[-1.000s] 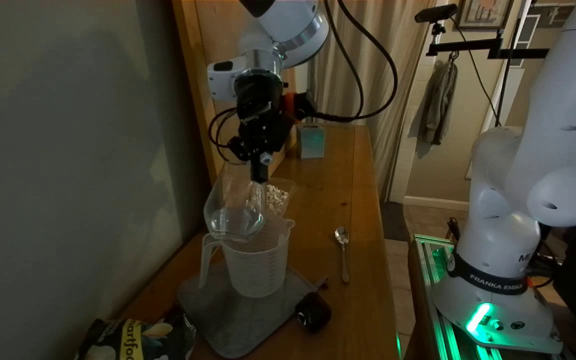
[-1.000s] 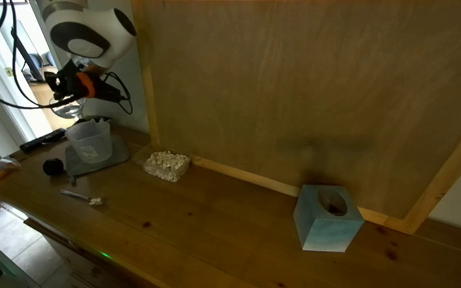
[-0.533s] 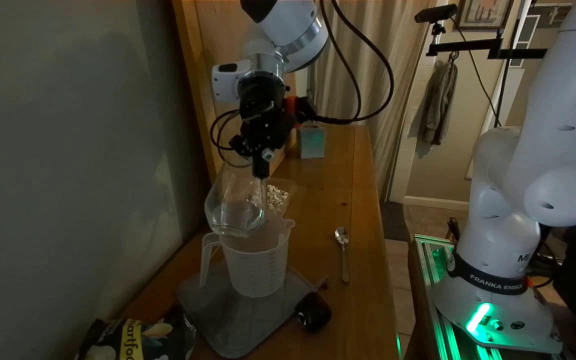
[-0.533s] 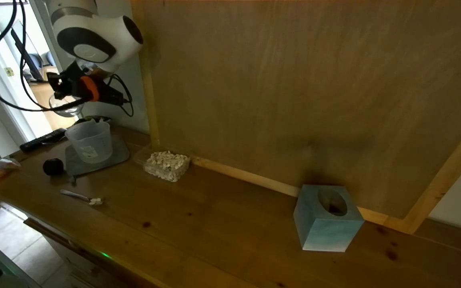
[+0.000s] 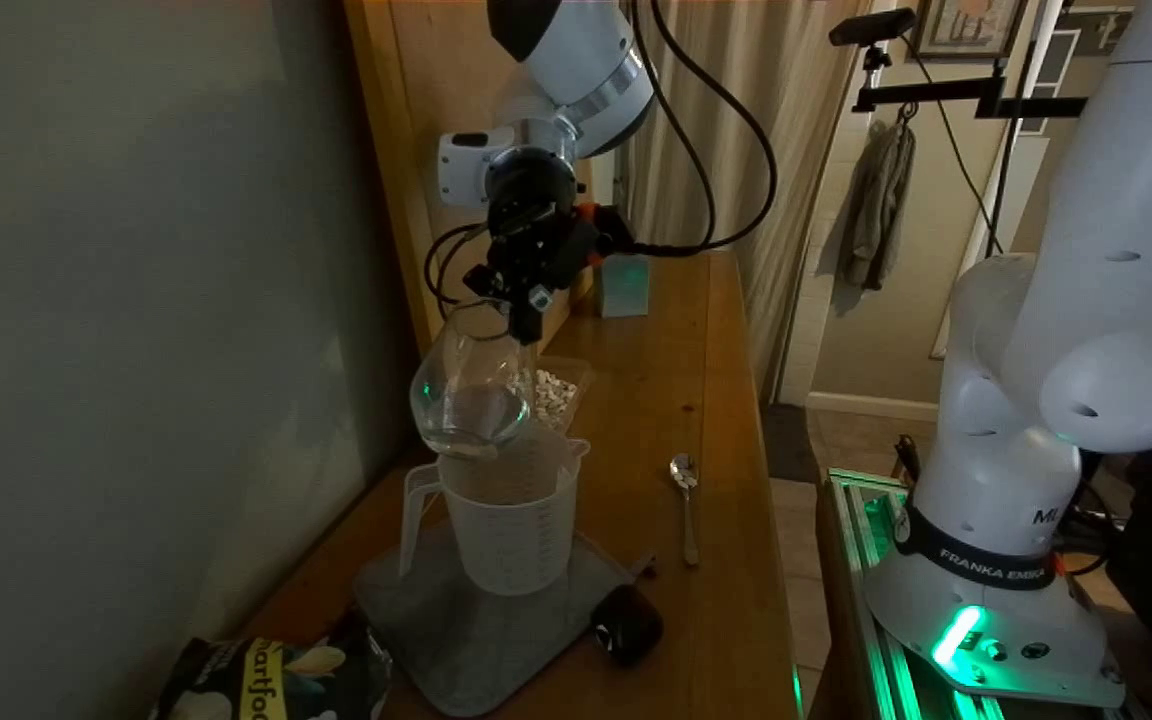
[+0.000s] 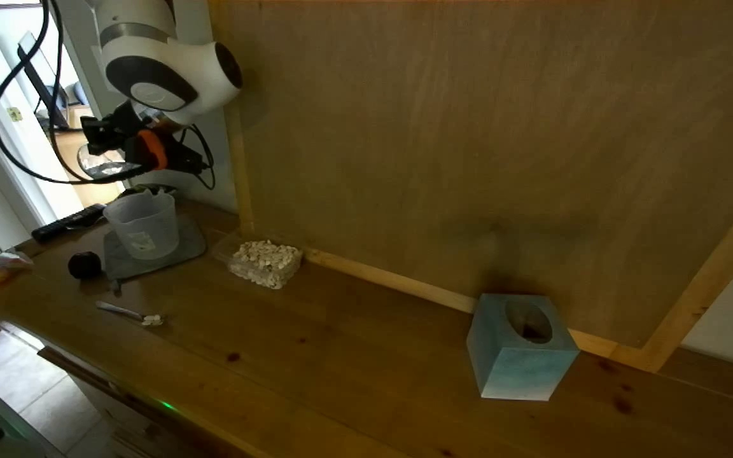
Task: Pour the contents from the glass cup into the jar
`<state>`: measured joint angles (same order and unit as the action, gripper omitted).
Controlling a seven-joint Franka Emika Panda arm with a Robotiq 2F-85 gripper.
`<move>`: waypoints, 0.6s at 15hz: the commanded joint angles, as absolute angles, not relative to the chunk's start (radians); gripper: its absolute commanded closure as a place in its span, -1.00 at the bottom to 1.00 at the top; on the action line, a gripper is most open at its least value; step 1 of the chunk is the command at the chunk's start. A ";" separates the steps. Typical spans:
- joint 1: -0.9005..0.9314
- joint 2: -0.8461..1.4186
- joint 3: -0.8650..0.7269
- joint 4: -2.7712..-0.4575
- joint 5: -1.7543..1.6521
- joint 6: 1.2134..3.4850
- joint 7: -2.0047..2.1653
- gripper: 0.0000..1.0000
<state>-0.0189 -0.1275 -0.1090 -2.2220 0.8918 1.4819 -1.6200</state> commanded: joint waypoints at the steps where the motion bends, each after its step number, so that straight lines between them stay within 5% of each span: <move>1: -0.041 -0.093 -0.113 -2.201 0.948 1.432 -1.670 0.98; 9: -0.060 -0.063 -0.115 -2.202 1.002 1.394 -1.748 0.98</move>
<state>-0.0410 -0.0830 -0.1102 -2.2219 0.9518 1.4479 -1.7007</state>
